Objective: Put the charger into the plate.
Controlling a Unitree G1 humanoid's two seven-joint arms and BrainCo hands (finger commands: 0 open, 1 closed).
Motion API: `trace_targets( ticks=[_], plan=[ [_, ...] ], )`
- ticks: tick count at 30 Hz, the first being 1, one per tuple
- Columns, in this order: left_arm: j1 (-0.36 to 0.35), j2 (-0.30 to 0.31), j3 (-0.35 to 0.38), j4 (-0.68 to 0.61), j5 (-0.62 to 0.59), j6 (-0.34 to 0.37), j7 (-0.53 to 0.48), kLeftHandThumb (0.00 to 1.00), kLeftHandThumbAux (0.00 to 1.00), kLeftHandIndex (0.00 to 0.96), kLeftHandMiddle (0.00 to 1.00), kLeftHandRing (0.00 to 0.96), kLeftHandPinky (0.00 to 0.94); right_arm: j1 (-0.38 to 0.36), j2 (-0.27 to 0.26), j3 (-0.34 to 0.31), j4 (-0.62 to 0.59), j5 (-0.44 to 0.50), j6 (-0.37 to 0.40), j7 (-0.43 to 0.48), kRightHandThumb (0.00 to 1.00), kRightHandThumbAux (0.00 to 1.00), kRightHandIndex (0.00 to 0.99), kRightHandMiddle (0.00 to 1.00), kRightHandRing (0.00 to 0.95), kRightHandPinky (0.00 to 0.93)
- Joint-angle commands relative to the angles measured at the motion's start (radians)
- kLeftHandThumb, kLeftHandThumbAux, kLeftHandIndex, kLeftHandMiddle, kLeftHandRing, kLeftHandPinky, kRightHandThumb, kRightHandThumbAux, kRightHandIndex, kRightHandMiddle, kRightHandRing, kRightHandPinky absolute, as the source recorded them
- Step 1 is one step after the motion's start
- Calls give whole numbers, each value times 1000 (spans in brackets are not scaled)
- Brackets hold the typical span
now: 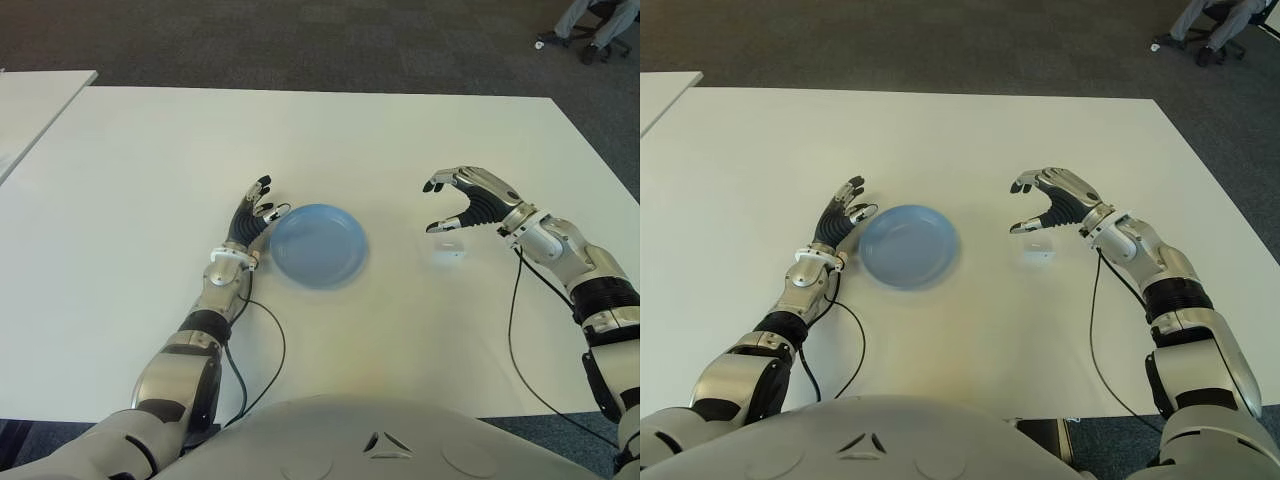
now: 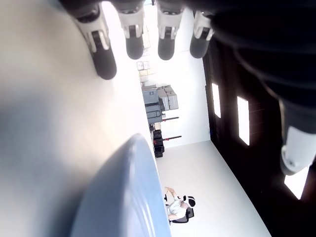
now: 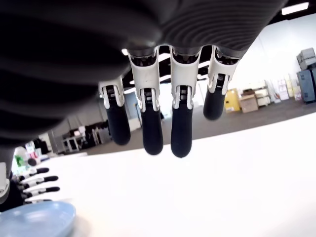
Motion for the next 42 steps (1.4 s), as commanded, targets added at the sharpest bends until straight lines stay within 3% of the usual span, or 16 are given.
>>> trace_targets(
  ticks=[1, 18, 29, 42],
  plan=[
    [43, -7, -14, 58, 16, 66, -8, 0, 527, 70, 69, 63, 57, 2, -24, 2, 1, -42, 13, 29, 377, 403, 3, 56, 52, 61],
    [31, 2, -18, 80, 20, 72, -9, 0, 534, 65, 59, 49, 36, 48, -90, 8, 59, -120, -43, 1, 216, 269, 0, 0, 0, 0],
    [31, 3, -19, 86, 18, 58, -22, 0, 537, 65, 59, 53, 47, 43, -88, 7, 96, -98, -31, 67, 204, 204, 0, 0, 0, 0],
    [33, 6, -17, 90, 15, 54, -25, 0, 527, 63, 56, 48, 37, 26, -69, 11, 133, -110, -15, 67, 218, 185, 0, 0, 0, 0]
  ],
)
